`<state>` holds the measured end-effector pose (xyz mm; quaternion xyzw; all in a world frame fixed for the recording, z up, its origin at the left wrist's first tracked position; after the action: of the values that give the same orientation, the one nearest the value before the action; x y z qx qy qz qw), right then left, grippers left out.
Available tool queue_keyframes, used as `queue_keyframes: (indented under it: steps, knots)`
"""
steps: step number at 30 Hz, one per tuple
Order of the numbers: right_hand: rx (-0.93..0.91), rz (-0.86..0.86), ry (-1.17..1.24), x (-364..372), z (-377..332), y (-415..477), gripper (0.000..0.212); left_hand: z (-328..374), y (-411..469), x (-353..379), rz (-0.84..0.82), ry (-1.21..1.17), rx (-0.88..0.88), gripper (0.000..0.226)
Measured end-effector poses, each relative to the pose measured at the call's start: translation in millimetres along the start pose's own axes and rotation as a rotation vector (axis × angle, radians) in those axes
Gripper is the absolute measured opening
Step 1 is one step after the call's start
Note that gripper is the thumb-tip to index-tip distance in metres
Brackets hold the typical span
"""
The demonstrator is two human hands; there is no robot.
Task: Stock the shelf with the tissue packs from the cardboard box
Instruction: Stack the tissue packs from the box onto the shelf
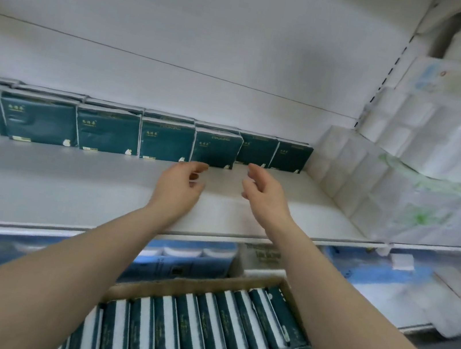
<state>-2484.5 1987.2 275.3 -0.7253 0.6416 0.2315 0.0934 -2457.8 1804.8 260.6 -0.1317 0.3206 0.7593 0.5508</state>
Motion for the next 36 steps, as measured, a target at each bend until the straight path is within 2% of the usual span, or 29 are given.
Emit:
queue_keyframes:
  steps: [6,10,15,19,22,29,33,36]
  knots:
    - [0.001,0.0,-0.055,-32.0,-6.1,-92.2,0.043,40.9,-69.4,9.5,-0.174,-0.052,0.013,0.031]
    - [0.03,0.022,-0.072,-50.8,9.9,-149.3,0.039,68.7,-118.3,31.3,-0.365,-0.024,0.074,0.029]
    - [0.136,0.052,-0.113,-70.9,41.3,-202.7,0.032,85.4,-171.4,71.1,-0.612,0.141,0.155,0.035]
    - [0.243,0.031,-0.213,-79.5,71.9,-233.0,0.024,84.9,-196.6,91.7,-0.731,0.283,0.172,0.037]
    - [0.334,-0.033,-0.343,-79.0,85.6,-250.1,0.021,77.0,-206.5,100.1,-0.785,0.376,0.158,0.043]
    - [0.56,-0.251,-0.404,-66.5,98.5,-279.2,0.043,61.6,-216.2,106.2,-0.822,0.512,0.115,0.06]
    - [0.675,-0.302,-0.23,-59.5,107.2,-286.7,0.048,59.1,-216.8,107.4,-0.797,0.558,0.106,0.061]
    - [0.707,-0.26,-0.102,-58.9,112.2,-285.1,0.041,59.8,-214.9,106.5,-0.773,0.557,0.104,0.06]
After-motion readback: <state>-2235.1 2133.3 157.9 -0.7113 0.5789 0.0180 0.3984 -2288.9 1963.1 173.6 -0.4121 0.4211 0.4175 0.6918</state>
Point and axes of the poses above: each hand's wrist, its own y-axis towards the middle knuckle, its own x-axis out of the palm, z = x × y, the point moved 8 cm from there along y, towards the middle knuckle, and after that the axes turned 4 degrees about y, right-handed, at the moved point
